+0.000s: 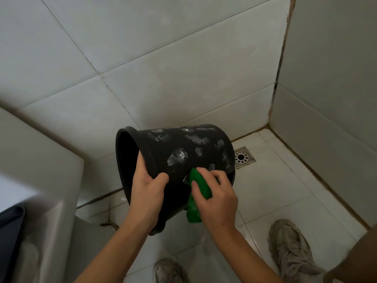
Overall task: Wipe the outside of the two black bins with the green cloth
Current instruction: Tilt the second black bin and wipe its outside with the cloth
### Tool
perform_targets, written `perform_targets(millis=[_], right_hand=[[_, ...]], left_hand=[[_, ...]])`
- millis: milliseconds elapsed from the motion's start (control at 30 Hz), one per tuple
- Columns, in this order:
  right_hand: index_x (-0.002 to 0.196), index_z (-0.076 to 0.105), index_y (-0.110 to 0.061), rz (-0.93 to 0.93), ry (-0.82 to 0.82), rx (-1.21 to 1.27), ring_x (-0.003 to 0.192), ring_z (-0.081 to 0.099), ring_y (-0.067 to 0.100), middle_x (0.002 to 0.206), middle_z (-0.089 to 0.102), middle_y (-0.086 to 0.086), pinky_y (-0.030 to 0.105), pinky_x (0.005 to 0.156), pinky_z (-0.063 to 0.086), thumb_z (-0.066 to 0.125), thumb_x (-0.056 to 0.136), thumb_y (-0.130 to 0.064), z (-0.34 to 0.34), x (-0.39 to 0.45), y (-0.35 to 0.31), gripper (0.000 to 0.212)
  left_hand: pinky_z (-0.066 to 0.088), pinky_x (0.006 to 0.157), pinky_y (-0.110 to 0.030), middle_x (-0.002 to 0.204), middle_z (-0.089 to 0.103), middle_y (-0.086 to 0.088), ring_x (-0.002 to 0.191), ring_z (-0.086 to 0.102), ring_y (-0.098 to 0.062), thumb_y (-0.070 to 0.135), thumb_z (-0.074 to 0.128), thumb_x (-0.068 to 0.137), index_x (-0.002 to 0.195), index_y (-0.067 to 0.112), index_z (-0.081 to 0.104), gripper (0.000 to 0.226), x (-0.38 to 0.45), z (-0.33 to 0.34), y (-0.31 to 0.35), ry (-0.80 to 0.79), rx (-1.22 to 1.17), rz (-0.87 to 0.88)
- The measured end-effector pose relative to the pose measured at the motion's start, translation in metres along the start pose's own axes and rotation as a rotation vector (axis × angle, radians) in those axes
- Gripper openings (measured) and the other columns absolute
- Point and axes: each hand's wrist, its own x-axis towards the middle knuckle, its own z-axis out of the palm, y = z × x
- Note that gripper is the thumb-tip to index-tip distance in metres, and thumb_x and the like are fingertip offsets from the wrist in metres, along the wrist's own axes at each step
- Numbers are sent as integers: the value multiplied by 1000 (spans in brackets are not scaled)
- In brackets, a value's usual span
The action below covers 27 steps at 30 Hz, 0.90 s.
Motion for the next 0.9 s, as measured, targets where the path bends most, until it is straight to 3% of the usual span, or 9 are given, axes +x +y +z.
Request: perform_targets(millis=[133,300,400,467,533,633,800,900], right_hand=[[111,68,-22,103,50,21,78,59,11,95,60,-1,8,61,40,55,85,-40,3,6,-12,34],[107,71,-18,-168,-63,-20,76,59,12,92,60,2,15,57,48,57,85,-37,-3,-7,-23,32],[108,71,-21,9,-28,-49,76,59,13,93,60,0,8,58,38,53,85,-41,-4,14,-13,35],[109,69,-22,79,-10,-41,77,58,12,94,59,-2,11,58,42,51,85,-43,-2,15,-15,37],[109,69,-21,-26,-34,-24,77,58,12,94,59,0,17,58,49,54,85,-41,-3,5,-24,35],[108,70,-18,-209,-109,-7,76,58,13,92,60,3,16,58,48,58,85,-36,-6,-5,-24,31],[112,68,-25,154,-46,-52,78,58,13,94,59,-3,9,59,35,46,85,-46,-5,23,-12,41],[111,66,-26,32,-103,-101,77,55,10,94,57,-3,7,60,32,45,85,-46,-12,17,-33,39]], left_hand=[[58,84,-34,115,68,2,105,67,-15,-17,49,83,135,27,48,68,-1,3,-3,15,-37,1],[57,82,-34,109,70,-3,102,69,-19,-20,48,82,128,26,53,66,-2,0,-3,17,-80,-17],[57,82,-32,112,70,-1,103,68,-15,-19,49,82,133,26,50,68,-2,2,-3,19,-64,-23],[58,78,-28,110,70,1,100,69,-14,-19,49,82,133,24,51,67,-2,4,-2,21,-71,-23],[57,78,-28,106,71,0,99,69,-17,-20,48,81,130,22,52,65,0,3,-1,23,-89,-22],[57,83,-36,108,71,-4,101,69,-20,-19,49,81,128,23,53,63,1,1,0,13,-97,-24],[59,81,-30,113,69,-3,101,69,-15,-20,48,82,135,22,49,68,-1,5,2,16,-104,-29],[59,78,-28,112,69,-4,100,69,-16,-19,47,82,135,21,49,66,-2,7,3,10,-118,-28]])
